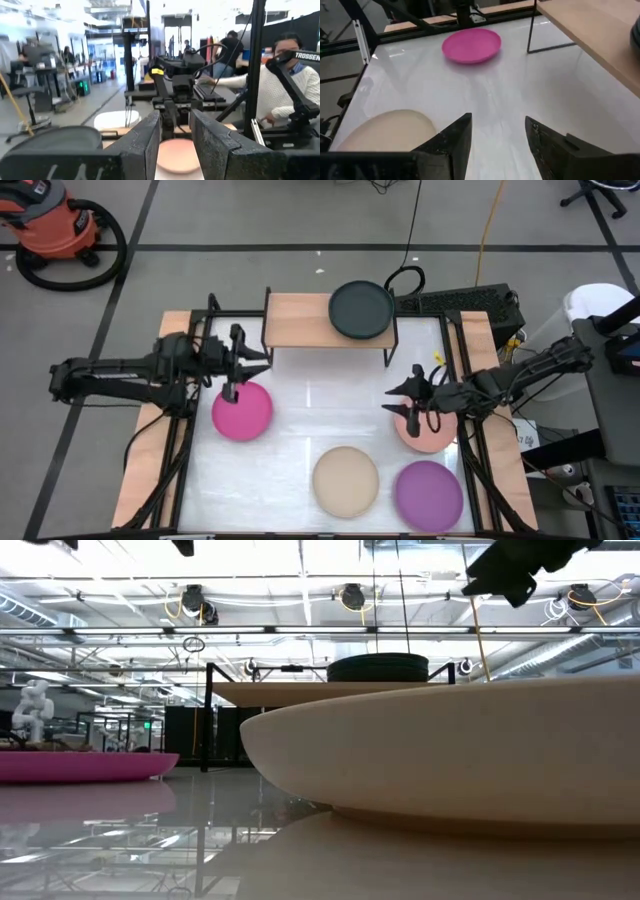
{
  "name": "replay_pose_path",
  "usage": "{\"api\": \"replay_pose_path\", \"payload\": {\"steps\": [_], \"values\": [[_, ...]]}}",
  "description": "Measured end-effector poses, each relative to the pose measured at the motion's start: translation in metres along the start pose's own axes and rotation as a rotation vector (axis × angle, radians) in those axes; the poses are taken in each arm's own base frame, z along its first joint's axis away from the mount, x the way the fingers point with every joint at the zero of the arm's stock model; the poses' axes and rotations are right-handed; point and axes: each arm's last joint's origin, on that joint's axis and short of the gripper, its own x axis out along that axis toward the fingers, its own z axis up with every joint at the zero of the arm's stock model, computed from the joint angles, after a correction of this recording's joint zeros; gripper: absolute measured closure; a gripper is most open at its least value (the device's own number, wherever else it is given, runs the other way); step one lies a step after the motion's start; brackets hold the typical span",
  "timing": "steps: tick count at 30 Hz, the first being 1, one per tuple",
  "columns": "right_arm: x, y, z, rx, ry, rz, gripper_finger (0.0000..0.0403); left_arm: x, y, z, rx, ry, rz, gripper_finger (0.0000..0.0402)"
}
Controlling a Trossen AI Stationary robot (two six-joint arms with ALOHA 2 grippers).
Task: Place and stack plates onto a shelf
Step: Put the light pink plate on the shelf
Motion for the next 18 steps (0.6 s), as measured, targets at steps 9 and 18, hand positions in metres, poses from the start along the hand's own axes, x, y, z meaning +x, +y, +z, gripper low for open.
{"api": "replay_pose_path", "payload": {"steps": [9, 18], "values": [[0.006, 0.001, -0.007, -0.037, 0.209, -0.091, 0.0236, -0.002, -0.004, -0.024, -0.019, -0.009, -0.014, 0.0284], [0.011, 0.006, -0.005, 0.023, 0.581, -0.242, 0.0236, -0.003, -0.004, -0.024, -0.018, -0.022, 0.008, 0.0284]]}}
